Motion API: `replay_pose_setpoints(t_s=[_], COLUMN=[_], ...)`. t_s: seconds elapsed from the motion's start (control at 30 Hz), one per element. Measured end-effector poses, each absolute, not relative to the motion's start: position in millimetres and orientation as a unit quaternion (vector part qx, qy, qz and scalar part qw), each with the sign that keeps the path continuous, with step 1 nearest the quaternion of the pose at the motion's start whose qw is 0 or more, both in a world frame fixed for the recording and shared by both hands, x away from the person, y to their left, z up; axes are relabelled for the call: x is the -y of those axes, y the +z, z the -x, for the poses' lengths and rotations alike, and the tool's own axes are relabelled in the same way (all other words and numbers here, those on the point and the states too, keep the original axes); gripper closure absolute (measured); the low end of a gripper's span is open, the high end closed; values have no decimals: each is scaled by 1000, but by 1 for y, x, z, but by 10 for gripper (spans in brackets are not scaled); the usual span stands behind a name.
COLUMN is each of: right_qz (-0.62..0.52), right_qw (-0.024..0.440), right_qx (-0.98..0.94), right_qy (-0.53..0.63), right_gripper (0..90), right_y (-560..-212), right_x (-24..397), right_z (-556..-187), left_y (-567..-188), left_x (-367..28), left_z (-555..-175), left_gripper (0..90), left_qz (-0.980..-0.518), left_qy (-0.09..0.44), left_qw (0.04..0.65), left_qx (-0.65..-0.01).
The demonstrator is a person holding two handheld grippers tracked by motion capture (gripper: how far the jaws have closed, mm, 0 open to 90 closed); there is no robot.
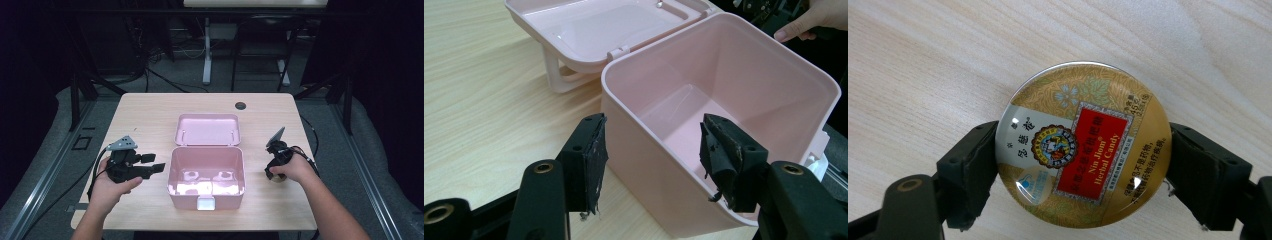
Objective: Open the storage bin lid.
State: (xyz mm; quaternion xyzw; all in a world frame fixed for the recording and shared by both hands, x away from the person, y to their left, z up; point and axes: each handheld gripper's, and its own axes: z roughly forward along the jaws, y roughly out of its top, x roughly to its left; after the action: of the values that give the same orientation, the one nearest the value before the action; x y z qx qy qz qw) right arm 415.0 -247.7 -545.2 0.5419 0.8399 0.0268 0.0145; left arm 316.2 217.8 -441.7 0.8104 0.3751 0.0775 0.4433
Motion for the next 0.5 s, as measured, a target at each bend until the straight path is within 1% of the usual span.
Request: replay_pose_setpoints(t_s=[0.5], right_qz=[-540], right_qw=[13], right_qx=[-842], right_qy=[15], right_gripper=[192], right_y=[-549], right_x=[246], right_z=[-417], left_y=[-442], left_x=[-218], left_z=[-316], left_gripper=[441], left_qz=[-809], left_qy=[77], left_qw=[444], left_qx=[-377])
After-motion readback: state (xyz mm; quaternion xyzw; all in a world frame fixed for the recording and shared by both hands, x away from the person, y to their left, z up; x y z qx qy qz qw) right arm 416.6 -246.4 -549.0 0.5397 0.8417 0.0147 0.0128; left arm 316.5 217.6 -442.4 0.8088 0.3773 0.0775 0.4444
